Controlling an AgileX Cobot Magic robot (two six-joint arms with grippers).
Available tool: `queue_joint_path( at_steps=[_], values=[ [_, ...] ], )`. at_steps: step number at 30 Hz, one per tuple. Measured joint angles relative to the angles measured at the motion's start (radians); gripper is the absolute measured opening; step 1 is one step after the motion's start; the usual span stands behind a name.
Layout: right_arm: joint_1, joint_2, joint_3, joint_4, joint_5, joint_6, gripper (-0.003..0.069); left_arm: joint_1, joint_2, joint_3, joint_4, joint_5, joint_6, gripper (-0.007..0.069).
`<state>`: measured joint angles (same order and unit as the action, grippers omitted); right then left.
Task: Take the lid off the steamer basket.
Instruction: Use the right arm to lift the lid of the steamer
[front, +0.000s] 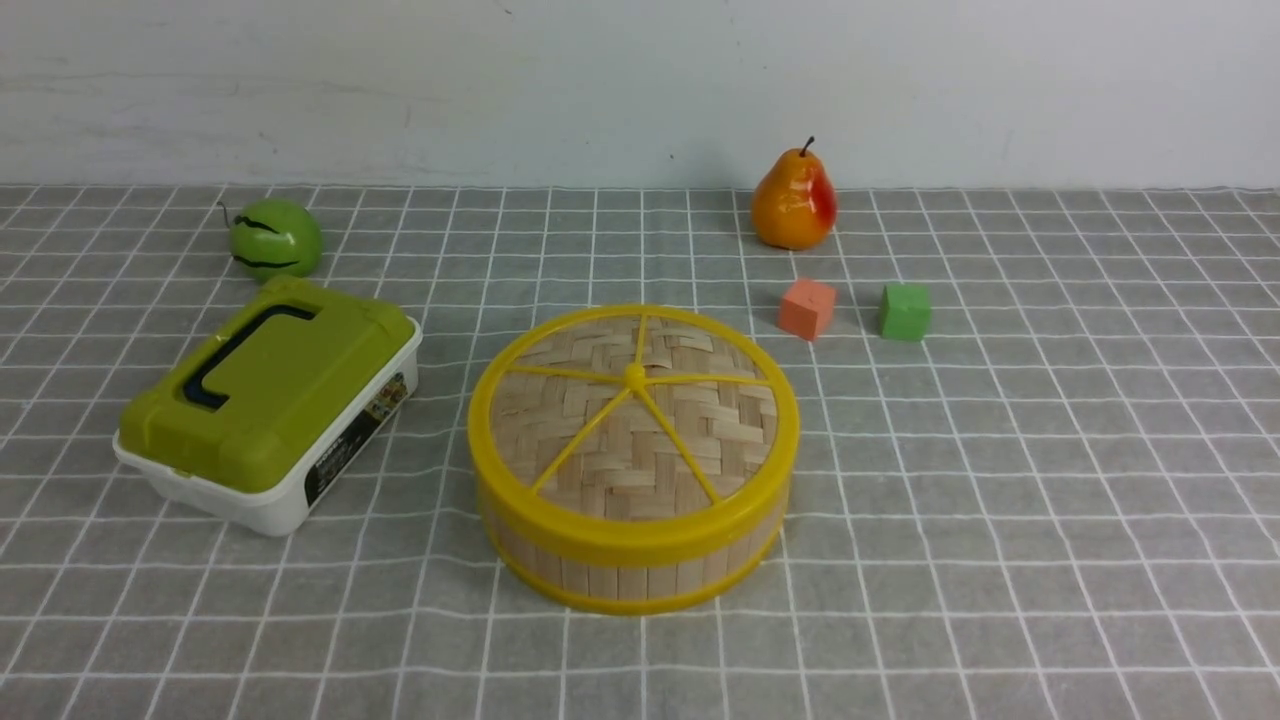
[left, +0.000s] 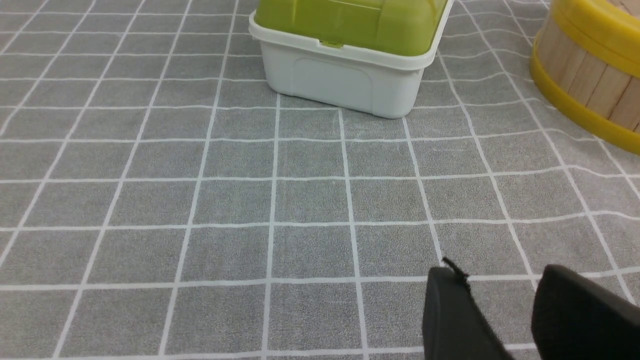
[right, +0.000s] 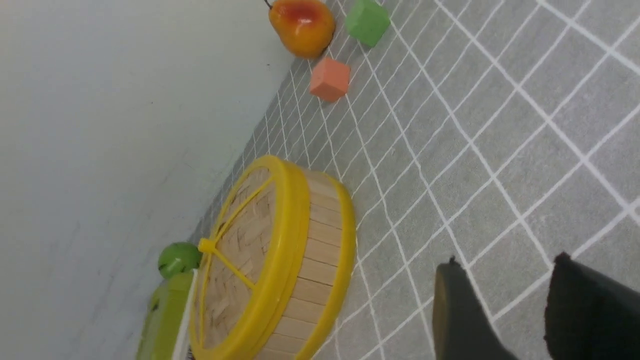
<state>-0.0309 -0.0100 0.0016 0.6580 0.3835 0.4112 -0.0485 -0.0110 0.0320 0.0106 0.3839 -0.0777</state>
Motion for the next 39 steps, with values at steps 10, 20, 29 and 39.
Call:
queue_joint_path(
  at_steps=[10,20,29,39],
  values=[
    [0.01,0.345,-0.596,-0.016,0.238,-0.842,-0.0015,0.0,0.0,0.0,0.0,0.0,0.0,0.0239],
    [0.103,1.017,-1.274,-0.069,0.742,-0.995,-0.0015,0.0,0.0,0.0,0.0,0.0,0.0,0.0239],
    [0.415,1.518,-1.721,-0.424,0.867,-0.791,0.0,0.0,0.0,0.0,0.0,0.0,0.0,0.0239],
    [0.613,1.966,-2.074,-0.498,0.867,-0.731,0.0045,0.0,0.0,0.0,0.0,0.0,0.0,0.0239]
  ],
)
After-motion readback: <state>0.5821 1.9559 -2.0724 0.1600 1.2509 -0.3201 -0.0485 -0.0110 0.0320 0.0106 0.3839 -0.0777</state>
